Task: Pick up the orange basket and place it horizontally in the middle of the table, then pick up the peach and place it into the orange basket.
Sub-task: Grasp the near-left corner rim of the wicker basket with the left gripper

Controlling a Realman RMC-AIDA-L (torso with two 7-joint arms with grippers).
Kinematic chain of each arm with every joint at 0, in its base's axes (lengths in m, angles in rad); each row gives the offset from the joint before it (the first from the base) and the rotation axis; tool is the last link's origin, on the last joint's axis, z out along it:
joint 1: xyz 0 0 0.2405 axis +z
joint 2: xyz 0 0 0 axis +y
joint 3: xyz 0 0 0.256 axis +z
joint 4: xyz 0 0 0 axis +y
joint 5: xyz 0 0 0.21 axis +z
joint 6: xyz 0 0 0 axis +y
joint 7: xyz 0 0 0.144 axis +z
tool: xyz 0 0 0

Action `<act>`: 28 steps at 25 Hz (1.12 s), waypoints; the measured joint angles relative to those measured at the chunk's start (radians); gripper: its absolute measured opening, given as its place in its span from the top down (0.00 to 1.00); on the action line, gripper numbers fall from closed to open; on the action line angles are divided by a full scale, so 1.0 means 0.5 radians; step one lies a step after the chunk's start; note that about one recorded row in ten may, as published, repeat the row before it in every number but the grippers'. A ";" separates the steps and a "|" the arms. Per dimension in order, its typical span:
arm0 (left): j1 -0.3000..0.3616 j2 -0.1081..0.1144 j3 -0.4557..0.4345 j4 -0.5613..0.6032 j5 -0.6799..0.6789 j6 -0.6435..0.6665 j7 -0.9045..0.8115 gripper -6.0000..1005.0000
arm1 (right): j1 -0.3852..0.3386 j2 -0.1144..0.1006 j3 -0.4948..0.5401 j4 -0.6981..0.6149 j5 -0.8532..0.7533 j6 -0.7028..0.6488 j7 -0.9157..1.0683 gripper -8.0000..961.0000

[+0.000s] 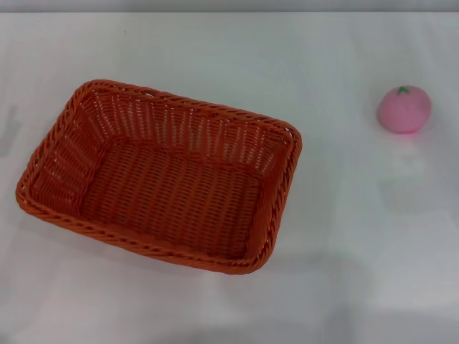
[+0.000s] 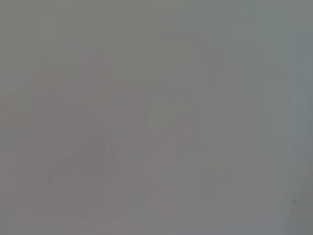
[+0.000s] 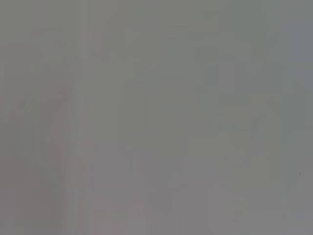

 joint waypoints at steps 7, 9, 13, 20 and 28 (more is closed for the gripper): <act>0.000 0.000 0.000 -0.008 0.004 0.000 0.000 0.14 | 0.001 0.000 0.000 0.002 0.000 0.004 0.000 0.19; 0.000 0.000 0.000 -0.012 0.005 0.000 0.000 0.14 | 0.001 0.000 0.000 0.003 0.000 0.005 0.000 0.19; 0.000 0.001 0.000 -0.013 0.006 0.000 0.000 0.14 | 0.001 0.000 0.000 0.003 0.000 0.005 0.000 0.19; 0.001 0.012 0.000 -0.147 0.137 0.008 -0.260 0.14 | 0.004 0.000 0.010 0.003 0.000 0.005 0.000 0.19; 0.032 0.013 0.000 -0.755 0.697 0.261 -1.136 0.14 | 0.025 0.000 0.012 -0.013 0.001 -0.005 0.000 0.19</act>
